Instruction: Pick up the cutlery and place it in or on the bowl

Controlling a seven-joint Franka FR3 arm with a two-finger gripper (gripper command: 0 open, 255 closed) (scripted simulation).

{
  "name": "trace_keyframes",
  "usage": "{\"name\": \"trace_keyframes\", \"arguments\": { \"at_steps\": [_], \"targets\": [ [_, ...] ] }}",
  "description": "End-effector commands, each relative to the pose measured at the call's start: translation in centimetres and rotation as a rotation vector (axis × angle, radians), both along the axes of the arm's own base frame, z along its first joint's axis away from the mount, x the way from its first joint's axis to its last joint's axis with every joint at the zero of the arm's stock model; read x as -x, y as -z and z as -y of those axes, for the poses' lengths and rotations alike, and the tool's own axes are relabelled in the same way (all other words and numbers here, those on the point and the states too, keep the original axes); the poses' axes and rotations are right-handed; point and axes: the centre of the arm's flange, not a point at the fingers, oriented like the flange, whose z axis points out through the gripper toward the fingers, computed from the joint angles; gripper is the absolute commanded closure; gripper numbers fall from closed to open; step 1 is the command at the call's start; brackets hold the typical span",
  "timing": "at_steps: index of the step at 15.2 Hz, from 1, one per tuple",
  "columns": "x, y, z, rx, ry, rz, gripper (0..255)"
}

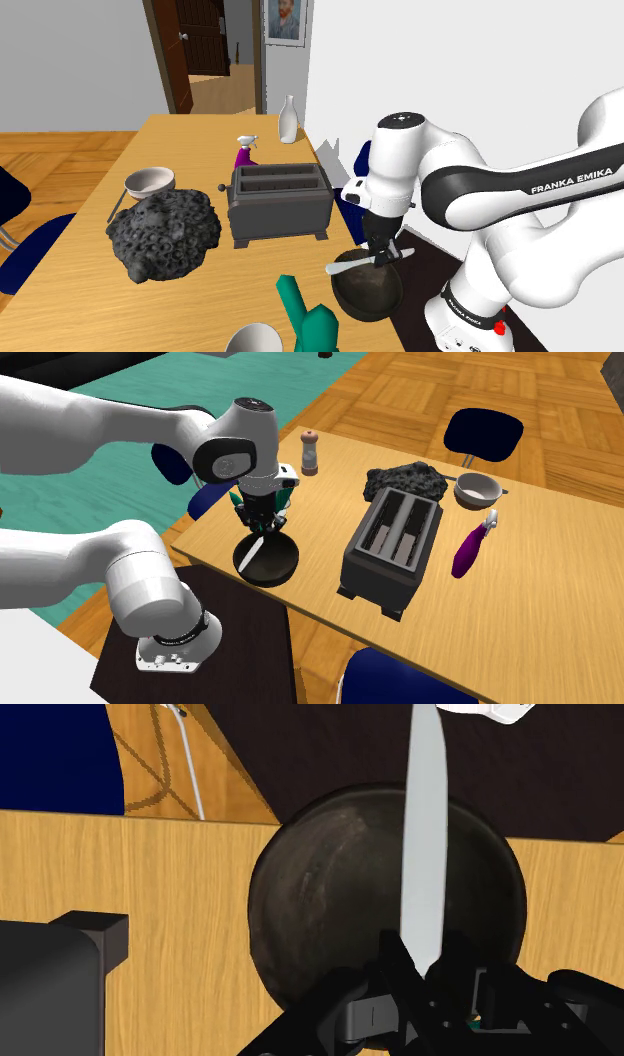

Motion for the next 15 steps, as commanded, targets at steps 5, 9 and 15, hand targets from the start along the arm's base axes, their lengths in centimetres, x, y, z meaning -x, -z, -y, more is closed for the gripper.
{"name": "trace_keyframes", "arguments": {
  "at_steps": [5,9,15],
  "targets": [
    [0.8,2.9,0.4,-0.012,0.002,0.015,255],
    [0.8,5.0,0.4,-0.012,0.002,0.015,255],
    [0.8,6.9,0.4,-0.012,0.002,0.015,255]
  ]
}}
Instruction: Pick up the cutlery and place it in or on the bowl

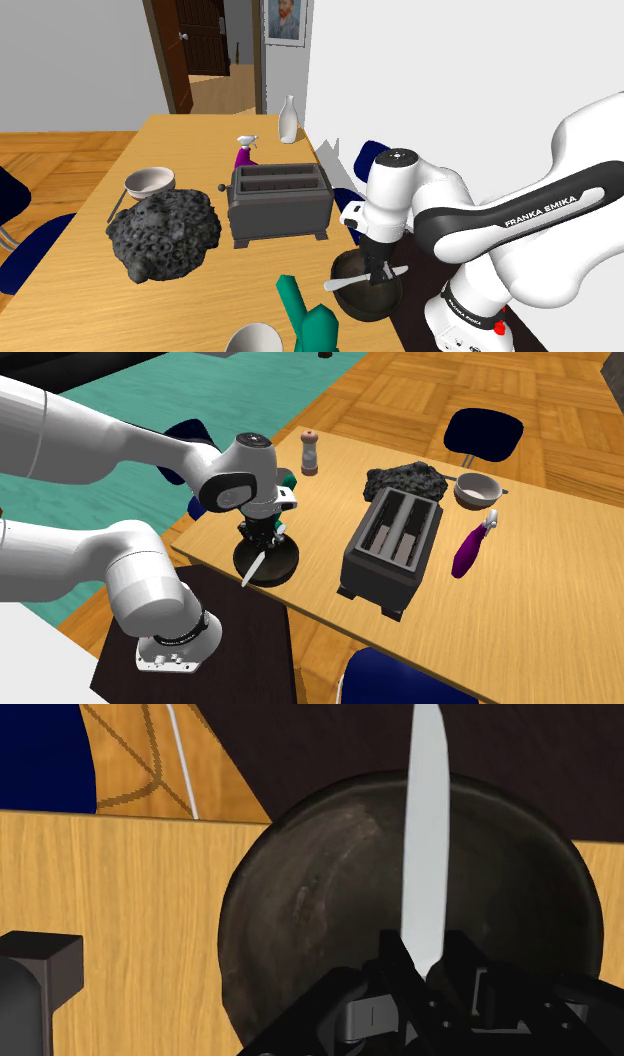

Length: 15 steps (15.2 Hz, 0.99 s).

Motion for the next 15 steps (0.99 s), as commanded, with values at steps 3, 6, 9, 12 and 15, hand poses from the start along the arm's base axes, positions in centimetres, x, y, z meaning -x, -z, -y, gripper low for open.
{"name": "trace_keyframes", "arguments": {
  "at_steps": [3,6,9,12,15],
  "targets": [
    [0.1,0.3,0.1,0.002,0.000,-0.003,255],
    [0.0,0.3,0.1,0.002,0.000,-0.003,0],
    [0.0,0.3,0.1,0.002,0.000,-0.003,0],
    [-0.1,-1.1,0.0,0.002,0.000,-0.003,0],
    [-0.4,-4.7,-0.2,0.002,0.000,-0.003,0]
  ]
}}
